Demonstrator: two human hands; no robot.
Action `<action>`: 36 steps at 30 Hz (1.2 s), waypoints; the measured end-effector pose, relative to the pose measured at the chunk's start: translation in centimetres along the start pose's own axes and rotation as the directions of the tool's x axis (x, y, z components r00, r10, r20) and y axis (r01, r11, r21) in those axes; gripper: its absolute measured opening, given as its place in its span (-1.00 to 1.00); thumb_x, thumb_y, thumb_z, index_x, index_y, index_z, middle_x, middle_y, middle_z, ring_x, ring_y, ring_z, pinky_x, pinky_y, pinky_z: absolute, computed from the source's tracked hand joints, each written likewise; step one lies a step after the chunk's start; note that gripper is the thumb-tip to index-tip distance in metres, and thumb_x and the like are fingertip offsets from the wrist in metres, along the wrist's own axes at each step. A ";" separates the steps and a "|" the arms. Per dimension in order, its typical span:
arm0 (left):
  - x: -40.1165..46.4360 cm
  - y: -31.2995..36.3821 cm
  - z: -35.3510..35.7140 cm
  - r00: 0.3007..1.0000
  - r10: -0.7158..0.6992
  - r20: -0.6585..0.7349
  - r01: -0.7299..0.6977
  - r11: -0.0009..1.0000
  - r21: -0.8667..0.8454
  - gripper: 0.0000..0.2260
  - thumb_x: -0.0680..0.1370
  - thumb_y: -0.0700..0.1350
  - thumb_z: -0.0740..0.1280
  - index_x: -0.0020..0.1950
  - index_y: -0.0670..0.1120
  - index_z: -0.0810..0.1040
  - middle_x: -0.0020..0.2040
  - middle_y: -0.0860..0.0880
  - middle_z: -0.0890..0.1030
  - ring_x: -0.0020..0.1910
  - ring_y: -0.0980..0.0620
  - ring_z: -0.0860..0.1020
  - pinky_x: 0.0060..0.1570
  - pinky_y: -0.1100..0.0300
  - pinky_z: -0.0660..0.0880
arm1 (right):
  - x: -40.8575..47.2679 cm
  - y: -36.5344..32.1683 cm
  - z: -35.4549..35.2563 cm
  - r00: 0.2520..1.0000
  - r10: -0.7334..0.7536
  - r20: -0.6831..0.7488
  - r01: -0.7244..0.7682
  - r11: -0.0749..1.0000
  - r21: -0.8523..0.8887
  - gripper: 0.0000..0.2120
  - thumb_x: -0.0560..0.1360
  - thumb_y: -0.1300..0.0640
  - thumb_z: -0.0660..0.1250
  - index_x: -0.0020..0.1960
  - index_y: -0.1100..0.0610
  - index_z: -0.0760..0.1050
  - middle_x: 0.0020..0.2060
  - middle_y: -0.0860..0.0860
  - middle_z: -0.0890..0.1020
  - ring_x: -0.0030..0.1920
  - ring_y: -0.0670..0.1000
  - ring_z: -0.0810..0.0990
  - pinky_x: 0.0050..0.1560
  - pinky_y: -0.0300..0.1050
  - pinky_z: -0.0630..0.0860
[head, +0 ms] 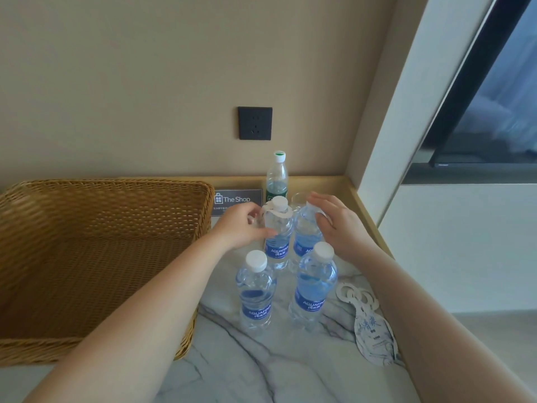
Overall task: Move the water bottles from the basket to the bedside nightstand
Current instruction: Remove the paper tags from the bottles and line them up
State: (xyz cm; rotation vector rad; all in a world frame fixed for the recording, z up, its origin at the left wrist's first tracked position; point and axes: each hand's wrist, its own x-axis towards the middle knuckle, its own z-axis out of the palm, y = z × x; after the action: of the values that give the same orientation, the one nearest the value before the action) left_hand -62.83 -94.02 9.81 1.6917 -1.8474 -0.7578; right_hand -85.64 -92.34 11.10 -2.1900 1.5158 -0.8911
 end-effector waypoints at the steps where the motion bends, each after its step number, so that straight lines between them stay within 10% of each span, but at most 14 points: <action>1: -0.2 0.1 -0.2 0.999 0.024 -0.024 -0.024 1.000 0.003 -0.56 0.30 0.16 0.53 0.08 0.03 0.55 0.05 0.06 0.59 0.02 0.09 0.54 -0.07 0.16 0.48 | 0.0 0.0 0.0 1.000 -0.001 -0.002 0.001 1.000 -0.002 -0.62 0.61 0.19 0.10 0.40 0.04 0.38 0.38 -0.08 0.41 0.32 -0.04 0.41 0.24 -0.28 0.27; 26: -10.7 14.8 3.1 0.871 0.394 -0.292 -0.434 0.897 -0.084 -0.67 0.53 0.12 0.31 -0.23 -0.04 0.26 -0.40 0.08 0.30 -0.43 0.12 0.31 -0.41 0.28 0.20 | -6.1 1.0 -6.3 0.978 0.008 -0.207 -0.028 0.995 -0.093 -0.67 0.56 0.20 0.24 0.31 0.07 0.48 0.33 -0.04 0.47 0.27 -0.01 0.47 0.25 -0.18 0.36; 32: -13.7 12.6 12.5 0.983 0.184 -0.026 -0.183 0.932 -0.314 -0.82 0.62 -0.21 0.15 -0.19 -0.08 0.29 -0.38 0.04 0.30 -0.40 0.10 0.29 -0.37 0.21 0.21 | -12.8 5.5 -7.8 0.958 0.220 -0.183 -0.241 0.965 -0.100 -0.64 0.56 0.15 0.22 0.36 0.09 0.43 0.31 -0.01 0.49 0.25 0.03 0.48 0.19 -0.21 0.29; 36: -13.9 10.4 18.3 0.987 -0.036 0.154 0.085 0.942 -0.324 -0.82 0.58 -0.27 0.14 0.15 -0.20 0.44 -0.06 -0.18 0.53 -0.03 -0.18 0.49 -0.04 0.05 0.42 | -15.9 7.4 -7.1 0.940 0.309 -0.147 -0.324 0.941 -0.094 -0.63 0.57 0.13 0.22 0.37 0.05 0.41 0.33 -0.02 0.47 0.28 0.02 0.46 0.20 -0.22 0.27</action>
State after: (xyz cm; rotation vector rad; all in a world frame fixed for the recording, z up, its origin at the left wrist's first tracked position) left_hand -81.84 -78.48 4.10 1.5141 -1.6539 -1.1743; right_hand -99.38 -79.90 7.26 -1.9125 1.9603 -0.8701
